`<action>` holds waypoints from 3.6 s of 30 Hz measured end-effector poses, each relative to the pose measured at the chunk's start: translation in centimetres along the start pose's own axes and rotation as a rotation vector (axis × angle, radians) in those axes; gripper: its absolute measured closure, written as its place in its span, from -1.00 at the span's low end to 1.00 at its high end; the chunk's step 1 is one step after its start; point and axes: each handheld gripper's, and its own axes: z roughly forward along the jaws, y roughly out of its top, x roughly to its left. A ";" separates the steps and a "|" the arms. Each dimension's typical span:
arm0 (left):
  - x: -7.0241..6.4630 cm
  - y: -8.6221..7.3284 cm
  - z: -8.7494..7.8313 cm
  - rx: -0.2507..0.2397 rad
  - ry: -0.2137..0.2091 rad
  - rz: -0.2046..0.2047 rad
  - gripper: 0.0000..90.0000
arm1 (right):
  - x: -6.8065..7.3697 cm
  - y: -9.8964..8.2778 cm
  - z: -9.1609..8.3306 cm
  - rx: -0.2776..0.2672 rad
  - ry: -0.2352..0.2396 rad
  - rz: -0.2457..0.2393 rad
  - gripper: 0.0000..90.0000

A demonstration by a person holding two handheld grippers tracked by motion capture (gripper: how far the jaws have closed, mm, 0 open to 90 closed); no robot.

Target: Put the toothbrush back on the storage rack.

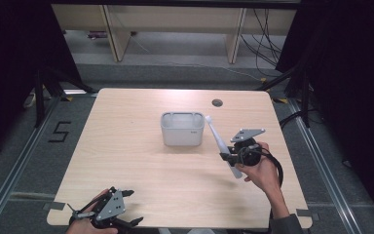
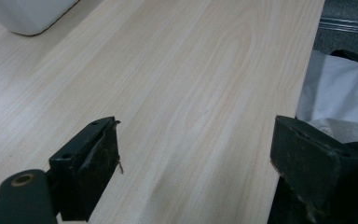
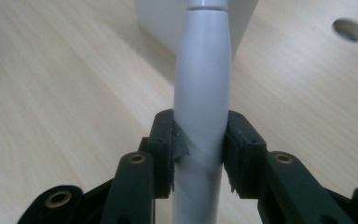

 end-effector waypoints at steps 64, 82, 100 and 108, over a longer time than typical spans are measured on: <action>0.0 0.0 0.0 -0.011 -0.002 -0.011 -0.67 | -2.0 11.5 3.0 -0.444 -0.038 0.144 0.48; -0.1 0.0 0.0 -0.027 -0.005 -0.019 -0.67 | -3.1 13.2 6.3 -0.443 -0.074 0.175 0.48; -0.1 0.1 0.0 -0.023 -0.004 -0.016 -0.67 | -3.3 12.6 8.1 -0.431 -0.087 0.228 0.47; 0.0 0.0 -0.1 -0.014 -0.010 -0.002 -0.67 | -3.5 12.1 8.7 -0.422 -0.106 0.210 0.47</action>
